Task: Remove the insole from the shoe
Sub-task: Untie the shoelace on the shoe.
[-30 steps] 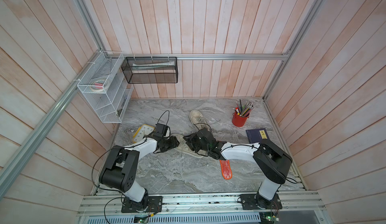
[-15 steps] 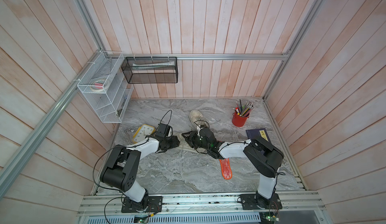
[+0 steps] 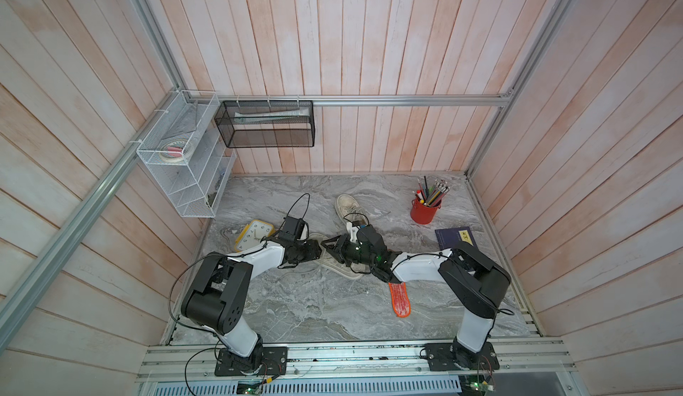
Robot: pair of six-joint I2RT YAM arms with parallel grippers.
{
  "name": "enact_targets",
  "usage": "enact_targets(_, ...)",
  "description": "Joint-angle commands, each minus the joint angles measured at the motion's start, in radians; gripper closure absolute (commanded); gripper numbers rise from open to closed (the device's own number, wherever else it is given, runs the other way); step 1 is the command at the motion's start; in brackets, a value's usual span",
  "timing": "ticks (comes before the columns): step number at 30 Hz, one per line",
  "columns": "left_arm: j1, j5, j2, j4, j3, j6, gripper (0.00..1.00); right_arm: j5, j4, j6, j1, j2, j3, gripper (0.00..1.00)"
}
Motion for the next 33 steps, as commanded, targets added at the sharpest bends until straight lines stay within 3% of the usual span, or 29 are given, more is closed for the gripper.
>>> enact_targets(1,-0.067,0.134,0.080,-0.148,-0.040,0.068,0.36,-0.107,0.120,-0.034,0.017,-0.104,0.045,0.72)
enact_targets(6,-0.067,0.141,0.076,-0.146,-0.043,0.057,0.37,-0.122,0.145,-0.065,0.014,-0.066,0.071,0.72)
enact_targets(12,-0.078,0.158,0.054,-0.131,-0.067,0.039,0.36,-0.034,0.234,-0.051,0.014,0.028,0.129,0.55)
enact_targets(17,-0.108,0.159,0.042,-0.119,-0.087,0.017,0.37,0.160,0.223,-0.005,0.017,0.064,0.170,0.38)
enact_targets(22,-0.130,0.154,0.026,-0.105,-0.119,-0.010,0.37,0.388,0.028,-0.082,0.029,0.069,0.258,0.31)
enact_targets(23,-0.131,0.150,0.024,-0.106,-0.126,-0.012,0.37,0.438,-0.002,-0.088,0.030,0.068,0.267,0.20)
enact_targets(28,-0.135,0.117,0.022,-0.124,-0.160,0.001,0.37,0.663,-0.025,-0.190,0.031,0.057,0.278,0.17)
enact_targets(33,-0.132,0.091,0.011,-0.148,-0.174,0.013,0.37,0.685,-0.030,-0.357,-0.001,0.052,0.332,0.17)
